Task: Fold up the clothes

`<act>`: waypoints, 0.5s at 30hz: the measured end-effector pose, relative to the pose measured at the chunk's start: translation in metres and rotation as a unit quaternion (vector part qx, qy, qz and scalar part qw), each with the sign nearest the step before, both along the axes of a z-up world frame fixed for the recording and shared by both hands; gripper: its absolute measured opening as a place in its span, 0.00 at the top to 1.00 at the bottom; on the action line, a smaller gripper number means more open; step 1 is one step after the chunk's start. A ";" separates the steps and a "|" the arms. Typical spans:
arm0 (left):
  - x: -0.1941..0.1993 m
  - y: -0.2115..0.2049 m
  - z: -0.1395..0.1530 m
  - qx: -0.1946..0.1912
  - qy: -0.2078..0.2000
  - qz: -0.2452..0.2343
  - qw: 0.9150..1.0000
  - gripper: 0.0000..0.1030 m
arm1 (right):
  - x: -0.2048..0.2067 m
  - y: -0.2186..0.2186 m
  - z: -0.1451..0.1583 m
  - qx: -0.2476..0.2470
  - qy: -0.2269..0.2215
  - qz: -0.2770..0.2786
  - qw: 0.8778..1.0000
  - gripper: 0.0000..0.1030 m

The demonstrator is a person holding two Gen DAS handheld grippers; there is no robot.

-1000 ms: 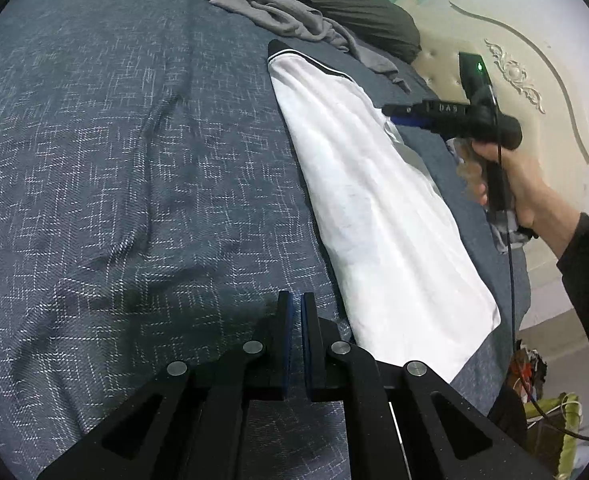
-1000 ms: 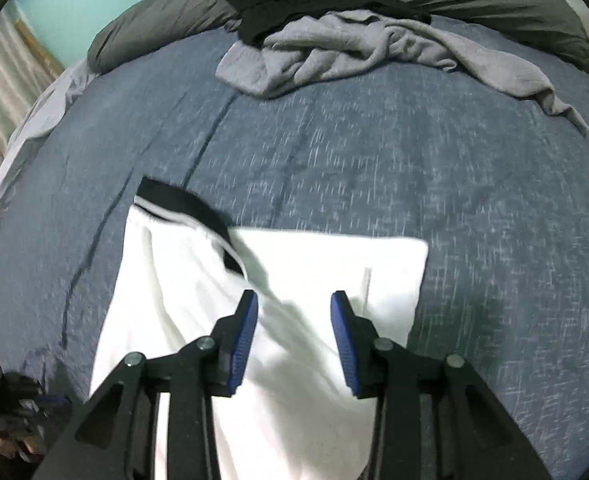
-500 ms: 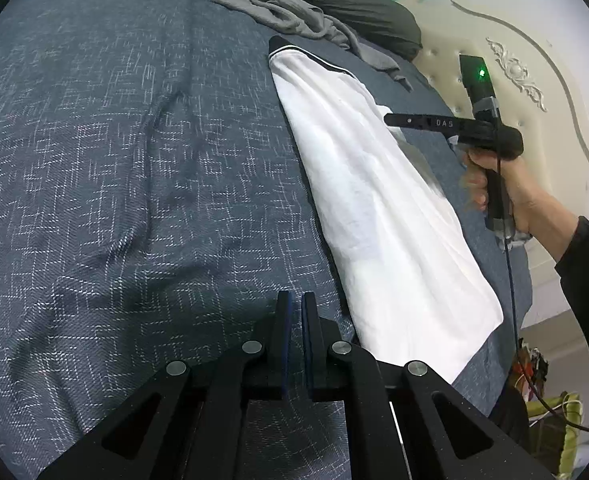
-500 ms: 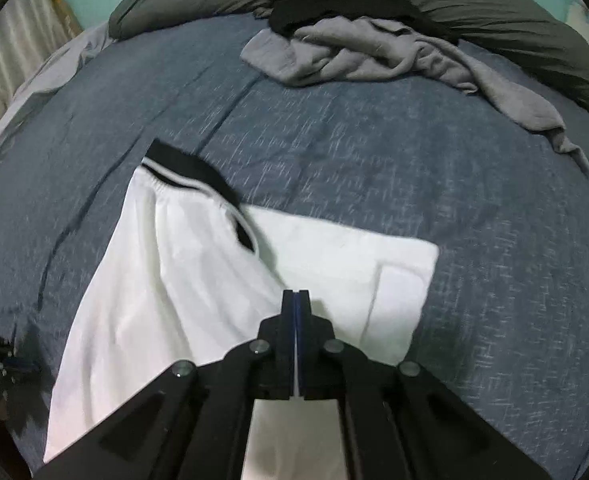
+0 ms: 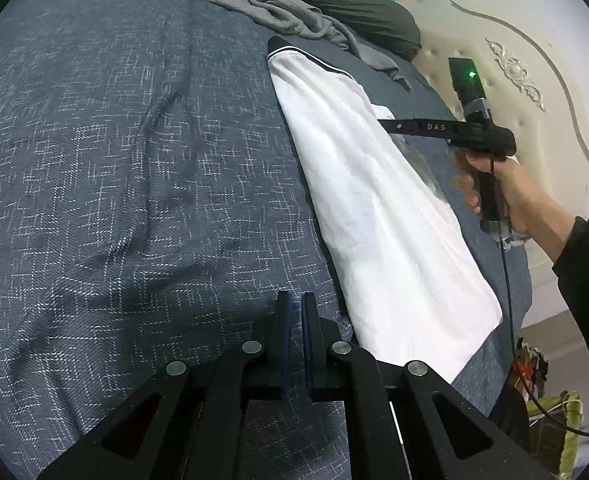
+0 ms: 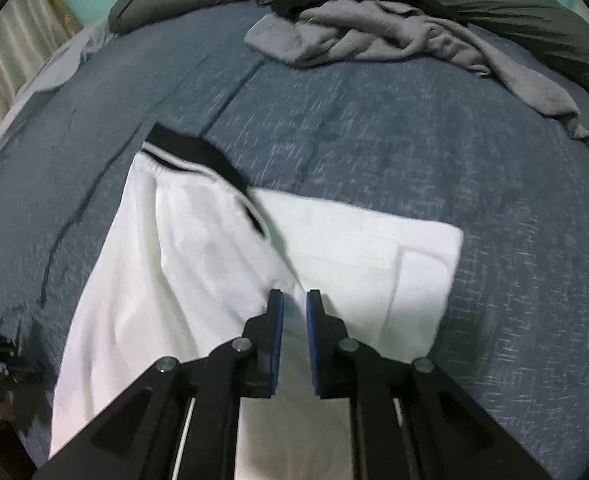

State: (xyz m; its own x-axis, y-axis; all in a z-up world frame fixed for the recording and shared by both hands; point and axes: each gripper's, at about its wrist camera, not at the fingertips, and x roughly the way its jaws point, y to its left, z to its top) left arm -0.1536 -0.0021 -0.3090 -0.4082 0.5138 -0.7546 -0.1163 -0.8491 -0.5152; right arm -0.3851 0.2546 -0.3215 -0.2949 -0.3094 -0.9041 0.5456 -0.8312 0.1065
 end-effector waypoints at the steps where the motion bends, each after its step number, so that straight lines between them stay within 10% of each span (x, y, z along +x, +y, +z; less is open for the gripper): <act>1: 0.000 0.000 0.000 0.000 0.000 0.000 1.000 0.95 | -0.002 -0.002 -0.002 0.003 0.002 0.004 1.000 0.89; 15: -0.001 0.001 -0.002 0.000 -0.002 0.001 1.000 0.95 | -0.012 -0.001 0.022 0.001 0.063 -0.006 0.998 1.00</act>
State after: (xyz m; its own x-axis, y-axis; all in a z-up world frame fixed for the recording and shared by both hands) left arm -0.1548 -0.0014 -0.3106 -0.4058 0.5139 -0.7558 -0.1131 -0.8488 -0.5165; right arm -0.3972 0.2535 -0.2998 -0.4091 -0.3044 -0.8603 0.5448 -0.8377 0.0373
